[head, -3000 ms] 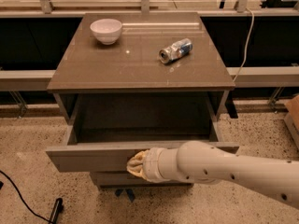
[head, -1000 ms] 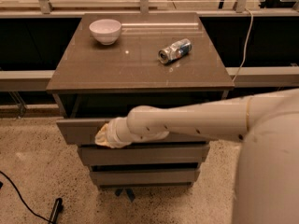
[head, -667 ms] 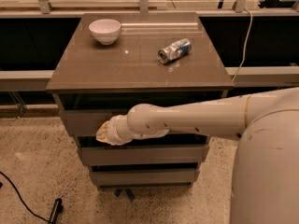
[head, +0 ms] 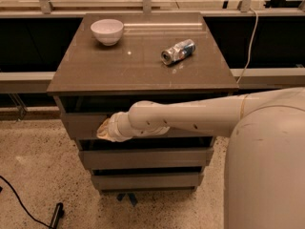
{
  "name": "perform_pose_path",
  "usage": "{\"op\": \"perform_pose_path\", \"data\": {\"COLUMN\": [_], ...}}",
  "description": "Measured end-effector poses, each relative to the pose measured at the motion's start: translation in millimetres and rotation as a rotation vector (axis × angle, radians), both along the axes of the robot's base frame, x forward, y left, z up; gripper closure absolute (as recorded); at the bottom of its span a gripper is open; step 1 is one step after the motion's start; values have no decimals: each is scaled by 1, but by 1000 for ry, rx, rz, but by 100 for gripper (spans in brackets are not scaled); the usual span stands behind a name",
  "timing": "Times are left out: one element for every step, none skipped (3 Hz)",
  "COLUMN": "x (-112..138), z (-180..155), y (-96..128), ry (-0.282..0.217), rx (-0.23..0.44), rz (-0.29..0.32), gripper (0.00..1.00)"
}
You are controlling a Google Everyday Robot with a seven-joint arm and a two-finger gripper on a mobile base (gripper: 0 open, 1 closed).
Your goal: Close top drawer
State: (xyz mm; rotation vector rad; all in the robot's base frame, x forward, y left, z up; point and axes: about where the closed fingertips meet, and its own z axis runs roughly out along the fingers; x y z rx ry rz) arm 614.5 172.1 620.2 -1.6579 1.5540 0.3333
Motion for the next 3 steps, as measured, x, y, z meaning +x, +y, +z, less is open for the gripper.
{"op": "perform_pose_path", "data": {"x": [0,-46,-108], "z": [0,-1,3], "y": [0,-12,-23], "ry": [0,62,134], "rx": [0,40,106], "rz": [0,75,204], "gripper": [100,100,100]}}
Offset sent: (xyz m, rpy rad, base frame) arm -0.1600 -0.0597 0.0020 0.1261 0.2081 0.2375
